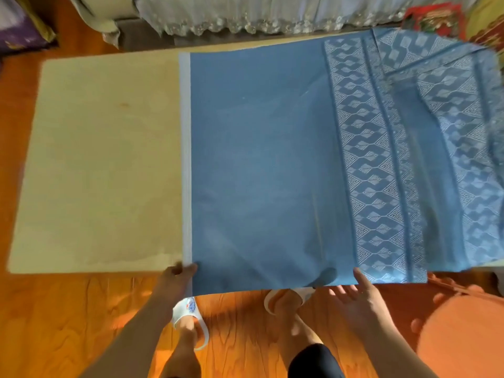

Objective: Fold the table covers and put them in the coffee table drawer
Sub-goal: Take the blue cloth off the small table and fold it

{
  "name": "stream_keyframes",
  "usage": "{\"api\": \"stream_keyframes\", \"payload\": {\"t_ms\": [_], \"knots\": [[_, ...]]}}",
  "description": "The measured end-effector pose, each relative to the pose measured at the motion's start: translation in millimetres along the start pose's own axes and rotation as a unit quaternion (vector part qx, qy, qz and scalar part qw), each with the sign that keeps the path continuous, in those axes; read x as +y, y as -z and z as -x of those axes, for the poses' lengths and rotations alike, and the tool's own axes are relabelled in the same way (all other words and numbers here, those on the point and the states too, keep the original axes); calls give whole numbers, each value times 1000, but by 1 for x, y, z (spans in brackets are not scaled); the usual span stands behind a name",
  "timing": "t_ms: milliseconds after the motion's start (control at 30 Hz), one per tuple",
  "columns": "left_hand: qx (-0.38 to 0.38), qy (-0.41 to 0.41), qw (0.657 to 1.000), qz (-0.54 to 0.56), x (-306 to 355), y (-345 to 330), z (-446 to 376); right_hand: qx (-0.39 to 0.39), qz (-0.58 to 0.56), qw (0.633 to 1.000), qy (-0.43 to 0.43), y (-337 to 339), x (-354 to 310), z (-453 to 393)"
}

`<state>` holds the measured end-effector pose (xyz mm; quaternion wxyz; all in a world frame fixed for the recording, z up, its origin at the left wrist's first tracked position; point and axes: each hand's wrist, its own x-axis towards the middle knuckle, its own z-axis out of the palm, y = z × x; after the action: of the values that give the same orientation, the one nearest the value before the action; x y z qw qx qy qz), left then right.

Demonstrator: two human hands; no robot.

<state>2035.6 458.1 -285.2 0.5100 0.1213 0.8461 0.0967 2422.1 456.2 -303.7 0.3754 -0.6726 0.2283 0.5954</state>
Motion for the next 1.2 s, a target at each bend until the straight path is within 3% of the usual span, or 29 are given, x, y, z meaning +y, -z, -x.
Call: {"api": "stream_keyframes", "payload": {"t_ms": [33,100,233,300,400,533,667,767,933,1033,1200], "knots": [[-24,0,1000,-5,1,3,-3,-28,17,999,-4,-10,5,6],[-68,-2,997,27,5,7,-3,0,12,999,-30,-25,12,3],[-95,-69,988,97,37,25,7,148,8,988,37,-50,24,13],[-106,-90,979,149,48,52,5,183,20,981,55,-63,40,20],[-117,-115,973,166,64,123,-23,111,-17,992,61,-95,82,38],[-72,-134,979,135,63,244,-82,27,-25,997,65,-174,172,57],[-14,-119,990,78,18,361,-149,14,-1,998,54,-261,277,66],[17,-92,996,15,-28,403,-183,67,19,996,63,-295,330,71],[58,-85,993,-52,-75,405,-197,85,50,993,62,-278,366,82],[67,-85,987,-119,-87,387,-188,111,4,994,17,-235,355,85],[119,-51,979,-159,-96,357,-172,164,177,969,55,-170,284,91]]}}
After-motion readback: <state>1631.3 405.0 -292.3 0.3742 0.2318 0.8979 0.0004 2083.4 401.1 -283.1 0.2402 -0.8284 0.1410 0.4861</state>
